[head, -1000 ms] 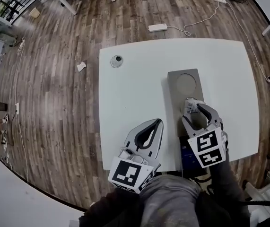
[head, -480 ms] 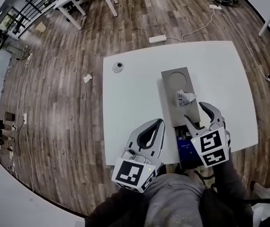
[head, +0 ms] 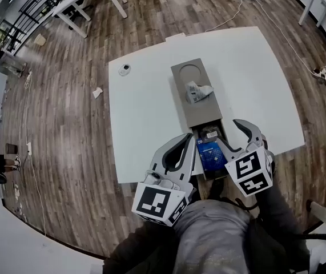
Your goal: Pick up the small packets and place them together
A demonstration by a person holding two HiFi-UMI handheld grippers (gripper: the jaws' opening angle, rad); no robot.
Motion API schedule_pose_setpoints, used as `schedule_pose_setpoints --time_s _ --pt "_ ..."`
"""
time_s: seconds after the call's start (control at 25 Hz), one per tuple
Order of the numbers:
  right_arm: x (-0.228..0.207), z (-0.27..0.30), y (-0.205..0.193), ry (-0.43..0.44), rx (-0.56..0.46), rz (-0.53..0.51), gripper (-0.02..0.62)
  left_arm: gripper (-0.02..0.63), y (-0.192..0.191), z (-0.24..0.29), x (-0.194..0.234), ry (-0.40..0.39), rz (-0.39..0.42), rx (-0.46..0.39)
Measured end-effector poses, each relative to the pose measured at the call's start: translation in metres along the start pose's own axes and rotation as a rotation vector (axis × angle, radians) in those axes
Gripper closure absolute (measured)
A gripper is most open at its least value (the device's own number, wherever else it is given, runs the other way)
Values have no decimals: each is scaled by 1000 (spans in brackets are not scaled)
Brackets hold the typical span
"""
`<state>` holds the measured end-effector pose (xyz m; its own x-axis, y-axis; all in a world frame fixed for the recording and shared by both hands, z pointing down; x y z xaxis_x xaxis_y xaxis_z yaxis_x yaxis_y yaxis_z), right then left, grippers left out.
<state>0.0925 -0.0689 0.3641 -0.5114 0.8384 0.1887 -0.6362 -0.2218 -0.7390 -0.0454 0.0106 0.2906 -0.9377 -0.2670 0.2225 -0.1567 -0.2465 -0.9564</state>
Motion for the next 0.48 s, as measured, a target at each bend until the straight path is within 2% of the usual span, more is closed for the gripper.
schedule_pose_setpoints --time_s 0.2,0.48 --pt "23 9 -16 80 52 -27 342 603 -5 1 -5 -10 -3 18" --pt "48 43 -14 159 148 -112 342 603 -5 -5 28 33 -34 41"
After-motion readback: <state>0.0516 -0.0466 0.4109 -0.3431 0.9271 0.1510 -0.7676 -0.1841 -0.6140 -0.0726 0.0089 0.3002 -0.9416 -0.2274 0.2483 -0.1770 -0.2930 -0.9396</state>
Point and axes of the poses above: the fingertips, and each gripper's own axes: z forward along the fingers, x to its left, y out of its top, the point moved 7 cm from there along -z, backward along the fingers, and after that the axes turned 4 degrees about -y, right-handed, at the moved point
